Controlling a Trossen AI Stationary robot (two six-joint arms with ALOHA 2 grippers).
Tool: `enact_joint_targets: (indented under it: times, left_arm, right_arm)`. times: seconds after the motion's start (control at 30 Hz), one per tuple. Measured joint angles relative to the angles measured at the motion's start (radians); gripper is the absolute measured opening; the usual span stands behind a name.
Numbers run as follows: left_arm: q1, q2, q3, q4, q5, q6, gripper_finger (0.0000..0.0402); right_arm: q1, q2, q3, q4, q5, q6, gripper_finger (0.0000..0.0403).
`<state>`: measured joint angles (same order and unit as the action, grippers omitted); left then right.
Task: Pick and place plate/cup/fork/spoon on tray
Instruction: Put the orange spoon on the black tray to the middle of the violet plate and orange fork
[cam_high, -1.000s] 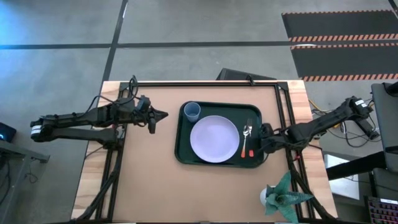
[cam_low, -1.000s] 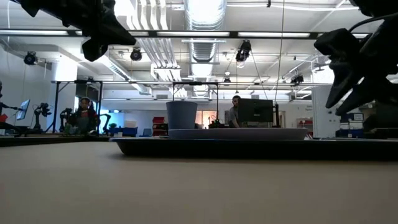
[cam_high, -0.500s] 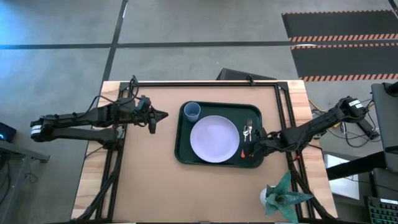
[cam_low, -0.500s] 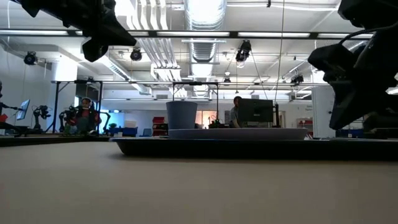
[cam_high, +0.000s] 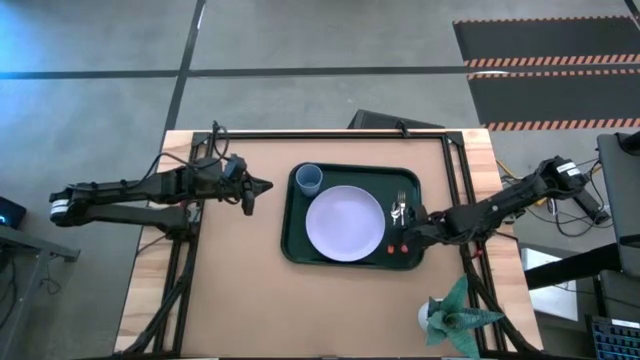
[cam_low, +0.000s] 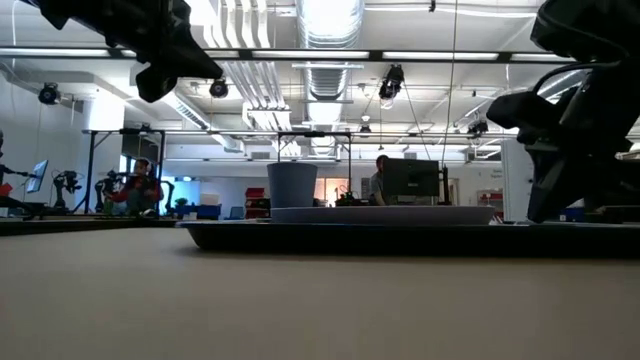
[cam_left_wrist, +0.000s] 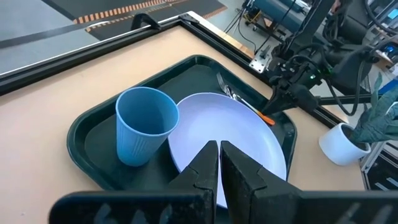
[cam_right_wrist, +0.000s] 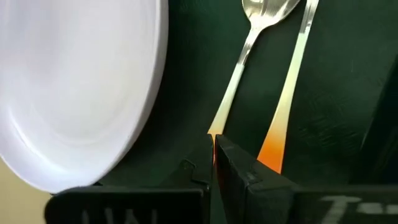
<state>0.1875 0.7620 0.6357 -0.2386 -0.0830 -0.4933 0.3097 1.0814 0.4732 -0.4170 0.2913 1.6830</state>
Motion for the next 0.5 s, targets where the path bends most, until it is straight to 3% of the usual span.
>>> enact_joint_targets:
  times: [0.23, 0.5]
  left_arm:
    - [0.0, -0.005, 0.0, 0.002, 0.0, 0.001, 0.0]
    - [0.0, -0.004, -0.001, 0.005, 0.0, 0.003, 0.0]
  right_arm:
    - [-0.049, 0.047, 0.093, -0.21, -0.003, -0.022, 0.0008]
    - [-0.1, 0.067, 0.171, -0.238, -0.003, -0.113, 0.0008]
